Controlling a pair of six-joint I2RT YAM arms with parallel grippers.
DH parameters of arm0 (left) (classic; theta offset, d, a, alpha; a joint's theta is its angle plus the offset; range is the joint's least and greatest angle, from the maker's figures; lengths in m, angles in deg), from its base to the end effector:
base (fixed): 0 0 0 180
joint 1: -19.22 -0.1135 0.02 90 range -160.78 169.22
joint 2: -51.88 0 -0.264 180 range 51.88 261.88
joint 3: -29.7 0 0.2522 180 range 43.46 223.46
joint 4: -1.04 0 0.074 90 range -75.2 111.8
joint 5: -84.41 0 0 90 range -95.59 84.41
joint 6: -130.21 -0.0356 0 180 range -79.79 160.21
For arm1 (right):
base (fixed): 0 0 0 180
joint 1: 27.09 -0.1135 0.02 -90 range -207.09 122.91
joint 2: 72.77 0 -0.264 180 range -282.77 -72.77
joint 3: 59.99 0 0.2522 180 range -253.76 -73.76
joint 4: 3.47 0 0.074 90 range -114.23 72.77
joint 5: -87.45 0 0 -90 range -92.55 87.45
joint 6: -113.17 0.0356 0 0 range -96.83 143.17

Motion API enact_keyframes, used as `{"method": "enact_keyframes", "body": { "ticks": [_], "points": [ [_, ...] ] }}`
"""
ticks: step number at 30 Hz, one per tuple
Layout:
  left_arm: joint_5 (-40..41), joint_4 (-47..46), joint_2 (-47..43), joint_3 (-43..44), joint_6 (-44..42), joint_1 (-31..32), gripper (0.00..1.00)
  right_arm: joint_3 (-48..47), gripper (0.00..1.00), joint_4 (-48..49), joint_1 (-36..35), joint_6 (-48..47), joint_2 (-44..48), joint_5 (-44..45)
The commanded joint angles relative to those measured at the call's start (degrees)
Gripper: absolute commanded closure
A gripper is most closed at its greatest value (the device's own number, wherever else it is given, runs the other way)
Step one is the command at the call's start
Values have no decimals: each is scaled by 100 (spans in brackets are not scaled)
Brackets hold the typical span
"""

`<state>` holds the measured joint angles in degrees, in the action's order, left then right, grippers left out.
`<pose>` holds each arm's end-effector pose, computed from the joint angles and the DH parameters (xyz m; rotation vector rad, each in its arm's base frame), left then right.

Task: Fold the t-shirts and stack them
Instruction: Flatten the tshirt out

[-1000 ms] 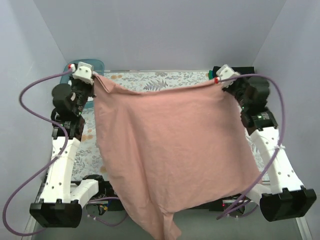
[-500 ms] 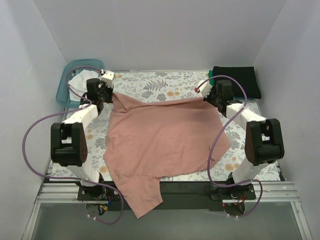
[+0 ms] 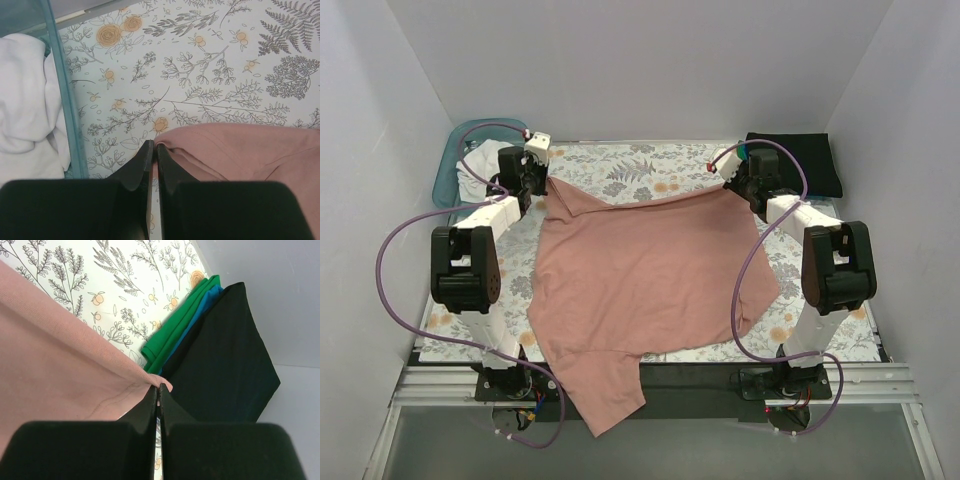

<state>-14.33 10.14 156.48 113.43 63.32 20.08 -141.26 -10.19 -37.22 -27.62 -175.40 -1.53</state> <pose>0.4167 -0.0117 0.2246 -0.3160 2.0901 -0.4112 0.4030 0.0714 0.2277 -1.0510 1.8092 -0.4536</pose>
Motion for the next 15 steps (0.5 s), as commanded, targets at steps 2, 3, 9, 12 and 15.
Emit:
{"method": "enact_keyframes", "body": {
  "ticks": [2, 3, 9, 12, 15],
  "points": [
    [-67, 53, -449, -89, -70, -34, 100, -96, 99, 236, 20, 86, 6, 92],
    [-85, 71, -475, -133, -70, -34, 100, -87, 99, 227, 11, 95, 15, 83],
    [-120, 229, -519, -204, -79, -34, 100, -289, 99, 25, 20, 200, -117, 91],
    [-120, 282, -405, -29, -26, -34, 100, -412, 99, -19, 20, 244, -240, 170],
    [-68, 361, -90, 339, 61, -25, 100, -465, 99, -46, 20, 306, -363, 267]
  ]
}}
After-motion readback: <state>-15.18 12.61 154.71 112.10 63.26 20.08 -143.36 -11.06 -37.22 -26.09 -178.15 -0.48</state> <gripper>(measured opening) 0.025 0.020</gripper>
